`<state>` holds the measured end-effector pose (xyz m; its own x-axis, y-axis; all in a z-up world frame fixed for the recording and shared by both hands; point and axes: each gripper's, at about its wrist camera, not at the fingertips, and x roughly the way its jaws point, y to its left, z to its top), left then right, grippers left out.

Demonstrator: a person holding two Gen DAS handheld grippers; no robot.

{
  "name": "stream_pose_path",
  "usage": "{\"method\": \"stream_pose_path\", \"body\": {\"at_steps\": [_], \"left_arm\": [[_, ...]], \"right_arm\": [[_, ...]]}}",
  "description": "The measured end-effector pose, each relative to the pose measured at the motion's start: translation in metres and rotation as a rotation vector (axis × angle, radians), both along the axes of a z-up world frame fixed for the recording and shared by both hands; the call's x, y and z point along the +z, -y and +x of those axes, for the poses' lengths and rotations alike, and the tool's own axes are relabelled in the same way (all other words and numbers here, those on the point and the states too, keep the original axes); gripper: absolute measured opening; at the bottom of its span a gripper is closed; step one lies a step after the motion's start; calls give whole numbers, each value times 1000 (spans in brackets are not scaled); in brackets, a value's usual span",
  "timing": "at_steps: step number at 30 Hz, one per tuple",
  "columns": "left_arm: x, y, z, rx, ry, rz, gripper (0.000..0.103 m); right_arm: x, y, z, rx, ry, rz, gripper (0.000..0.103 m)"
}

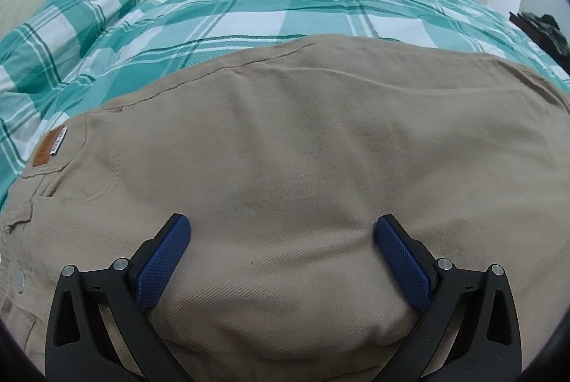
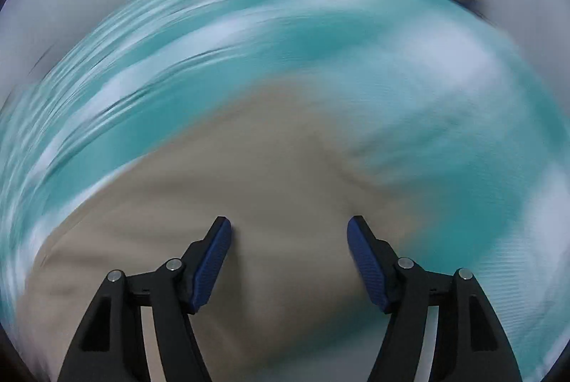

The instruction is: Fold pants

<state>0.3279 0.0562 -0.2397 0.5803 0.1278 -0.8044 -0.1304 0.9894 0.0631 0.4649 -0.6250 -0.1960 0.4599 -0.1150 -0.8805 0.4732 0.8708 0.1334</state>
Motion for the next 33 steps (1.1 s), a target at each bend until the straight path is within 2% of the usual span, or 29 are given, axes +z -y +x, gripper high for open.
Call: {"method": "stream_pose_path", "body": {"at_steps": [1,2,4,6,7,8,10,11,12,13,14,15,17,18,19,20,21,22,23,24,25,27,29,31,33], "left_arm": [[0,0,1,1,-1,2,102],[0,0,1,1,-2,3,102],[2,1,2,2,-10,11,102],[4,1,3,4,-22,15,102],[5,1,4,8,-32,18,103],[7,1,4,12,-45,22,103],[15,1,4,18,-89,32,102],[20,1,1,13,-108,28,102],[27,1,-2,0,-126,14,102],[34,0,-8,-16,-132,-10,102],[45,-1,-17,-37,-128,-40,102],[52,-2,-25,-52,-117,-51,102],[65,-3,-42,-80,-99,-45,102],[70,-5,-51,-89,-94,-33,102],[74,-6,-58,-97,-90,-24,102],[76,-7,-63,-104,-84,-20,102],[78,-9,-70,-108,-71,-11,102],[79,-10,-72,-108,-63,-4,102],[77,-12,-74,-108,-54,6,102],[75,-13,-74,-105,-53,11,102],[69,-15,-74,-95,-54,22,102],[50,-19,-72,-92,-74,37,102],[14,-24,-66,-106,-172,44,103],[12,-24,-69,-105,-119,40,103],[12,-20,-67,-102,-122,66,103]], "right_arm": [[9,17,-15,-54,-3,-51,70],[17,22,-27,-64,-9,-104,72],[34,11,-53,34,30,-114,72],[50,-23,-88,185,68,-60,72],[57,-56,-117,306,96,33,73],[59,-78,-136,380,107,103,75],[57,-125,-181,544,97,247,77],[52,-152,-206,636,61,299,77],[43,-173,-229,705,9,294,77],[38,-180,-238,727,-16,268,77],[29,-176,-255,727,-48,196,77],[24,-166,-260,703,-59,172,77],[14,-99,-273,513,-100,135,77],[13,-52,-282,377,-85,131,76],[14,-24,-286,279,-70,155,69],[22,17,-300,139,-18,205,66],[34,34,-309,88,-8,152,66],[41,39,-313,74,-15,81,71],[53,40,-319,65,-38,-46,81],[62,37,-324,63,-47,-109,83],[65,30,-328,66,-35,-106,83],[79,9,-336,92,13,-37,83],[86,-39,-336,175,37,-23,83],[88,-72,-334,251,57,-19,83],[87,-133,-325,342,89,17,83]]}}
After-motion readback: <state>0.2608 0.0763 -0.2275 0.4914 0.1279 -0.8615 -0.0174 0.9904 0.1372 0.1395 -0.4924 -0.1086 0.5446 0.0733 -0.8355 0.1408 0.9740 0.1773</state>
